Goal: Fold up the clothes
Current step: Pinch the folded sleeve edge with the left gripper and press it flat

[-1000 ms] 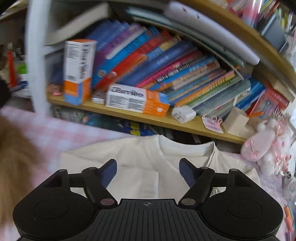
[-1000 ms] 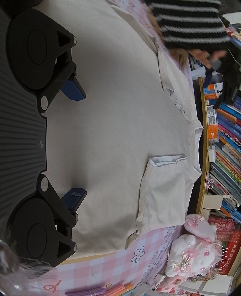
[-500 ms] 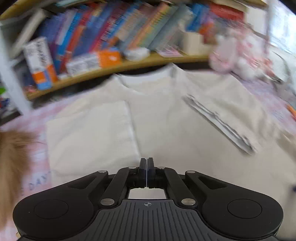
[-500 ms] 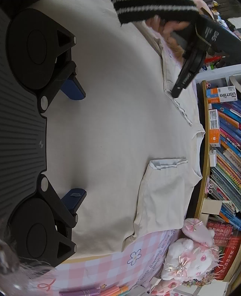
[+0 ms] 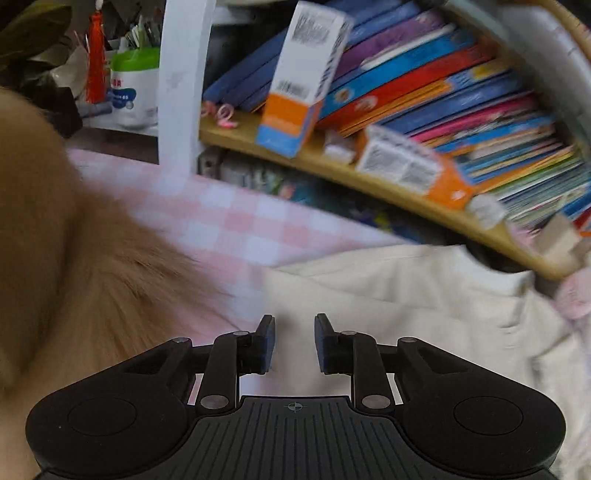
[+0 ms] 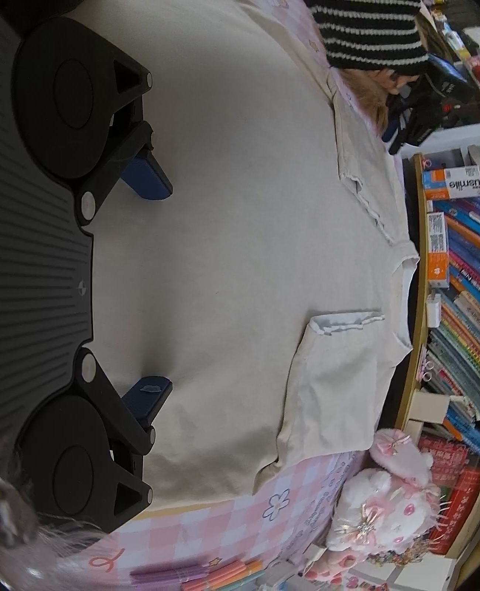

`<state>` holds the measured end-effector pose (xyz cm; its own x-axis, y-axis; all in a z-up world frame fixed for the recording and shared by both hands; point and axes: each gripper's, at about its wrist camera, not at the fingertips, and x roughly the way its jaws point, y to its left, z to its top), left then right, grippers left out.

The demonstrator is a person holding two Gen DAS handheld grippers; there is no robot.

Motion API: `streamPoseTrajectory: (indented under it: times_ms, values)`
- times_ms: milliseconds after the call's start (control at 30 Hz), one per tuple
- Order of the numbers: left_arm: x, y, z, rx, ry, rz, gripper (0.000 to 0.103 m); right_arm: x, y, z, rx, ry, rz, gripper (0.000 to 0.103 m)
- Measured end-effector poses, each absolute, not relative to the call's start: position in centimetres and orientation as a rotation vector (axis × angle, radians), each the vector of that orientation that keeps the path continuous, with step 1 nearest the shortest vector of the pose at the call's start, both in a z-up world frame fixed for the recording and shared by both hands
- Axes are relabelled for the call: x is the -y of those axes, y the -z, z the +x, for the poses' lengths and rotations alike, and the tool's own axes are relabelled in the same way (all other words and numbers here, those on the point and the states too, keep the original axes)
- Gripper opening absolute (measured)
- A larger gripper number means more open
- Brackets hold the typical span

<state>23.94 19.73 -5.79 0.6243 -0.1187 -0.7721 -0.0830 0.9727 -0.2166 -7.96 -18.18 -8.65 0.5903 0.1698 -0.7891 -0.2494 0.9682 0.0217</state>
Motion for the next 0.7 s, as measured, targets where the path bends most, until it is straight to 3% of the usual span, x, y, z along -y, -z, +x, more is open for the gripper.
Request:
streamPoseTrajectory:
  times_ms: [200, 333, 700]
  values:
    - [-20.1, 6.1, 24.3, -0.873, 0.027, -0.231, 0.024, 17.8, 8.5, -8.1, -0.926, -0.187, -0.07, 0.103]
    - [-19.9, 6.3, 24.2, -0.887, 0.074, -0.235, 0.002, 17.5, 8.5, -7.8, -0.935, -0.147, -0.051, 0.103]
    - [-19.6, 6.4, 27.0, -0.876, 0.043, -0.08, 0.002, 17.1, 8.6, -6.6, -0.95, -0.094, -0.025, 0.103]
